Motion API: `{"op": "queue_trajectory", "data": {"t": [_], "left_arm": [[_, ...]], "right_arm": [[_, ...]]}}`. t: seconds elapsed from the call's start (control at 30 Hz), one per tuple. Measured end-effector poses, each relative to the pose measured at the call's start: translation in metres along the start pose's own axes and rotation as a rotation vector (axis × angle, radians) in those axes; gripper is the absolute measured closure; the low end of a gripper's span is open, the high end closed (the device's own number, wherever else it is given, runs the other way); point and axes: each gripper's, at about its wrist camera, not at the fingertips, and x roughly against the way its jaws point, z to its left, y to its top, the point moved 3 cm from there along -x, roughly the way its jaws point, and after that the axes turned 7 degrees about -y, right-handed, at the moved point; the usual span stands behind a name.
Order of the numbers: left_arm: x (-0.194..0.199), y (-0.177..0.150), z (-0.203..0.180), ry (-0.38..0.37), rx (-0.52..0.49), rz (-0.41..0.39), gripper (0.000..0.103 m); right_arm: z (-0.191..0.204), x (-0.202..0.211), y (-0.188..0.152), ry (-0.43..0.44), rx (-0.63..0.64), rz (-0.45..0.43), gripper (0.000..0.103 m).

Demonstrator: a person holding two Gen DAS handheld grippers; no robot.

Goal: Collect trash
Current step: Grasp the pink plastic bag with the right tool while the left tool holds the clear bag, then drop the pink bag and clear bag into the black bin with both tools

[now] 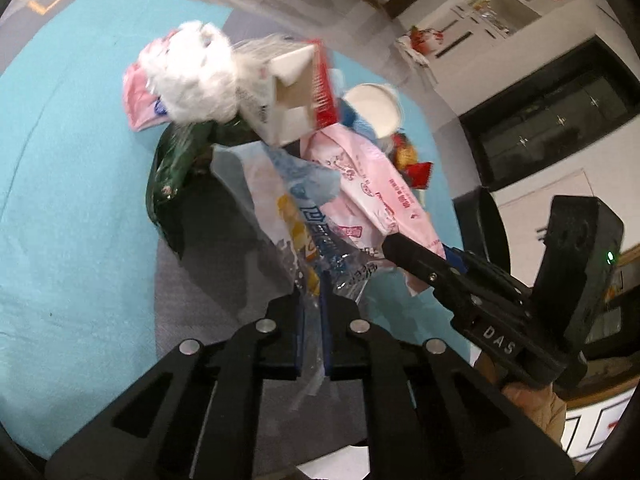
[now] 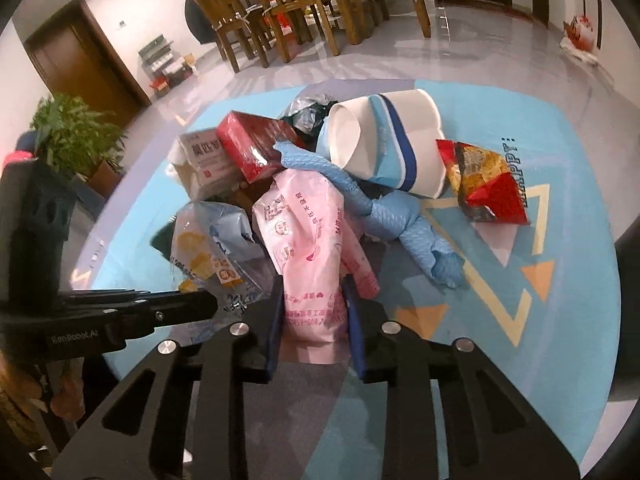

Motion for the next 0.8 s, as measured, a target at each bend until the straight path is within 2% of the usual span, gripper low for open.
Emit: {"op": "queue_trajectory", "data": {"t": [0.1, 0.3, 0.4, 0.57, 0.8], "left_arm": [[0.005, -0.006, -0.01, -0.002, -0.034, -0.001, 0.096], [0.009, -0.024, -0.021, -0.014, -0.04, -0.004, 0.095], [0.021, -0.028, -0.037, -0.028, -0.077, -0.048, 0.096], [0.04, -0.033, -0.063, -0.032, -0.166, -0.113, 0.096], [0.043, -0.024, -0.099, -0.057, -0.246, -0.138, 0.096]], "right_arm": [[-0.003, 0.015, -0.001, 0.035, -0.029, -0.03, 0.075], [0.003, 0.044, -0.002, 0.092, -0.03, -0.124, 0.075], [-0.002, 0.06, -0.002, 0.104, -0.06, -0.182, 0.075], [-0.016, 0.079, 0.0, 0.09, -0.125, -0.255, 0.075], [-0.05, 0.11, -0.002, 0.013, -0.215, -0.374, 0.075]]}}
